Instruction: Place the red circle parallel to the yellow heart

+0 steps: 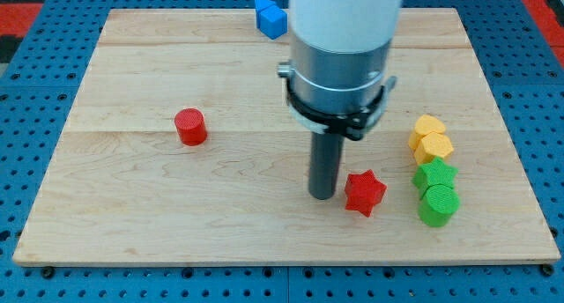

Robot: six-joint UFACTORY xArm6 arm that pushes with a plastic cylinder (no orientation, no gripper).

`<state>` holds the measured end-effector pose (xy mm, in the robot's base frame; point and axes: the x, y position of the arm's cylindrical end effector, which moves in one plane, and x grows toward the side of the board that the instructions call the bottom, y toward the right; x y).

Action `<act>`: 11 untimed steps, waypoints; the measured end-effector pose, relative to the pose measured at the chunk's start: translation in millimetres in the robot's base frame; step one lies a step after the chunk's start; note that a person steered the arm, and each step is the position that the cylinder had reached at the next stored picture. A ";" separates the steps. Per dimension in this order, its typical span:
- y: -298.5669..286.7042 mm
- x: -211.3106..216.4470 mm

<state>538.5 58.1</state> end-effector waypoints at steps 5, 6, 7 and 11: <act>-232.7 -66.3; -250.0 -111.9; -162.0 -103.3; -147.4 -124.1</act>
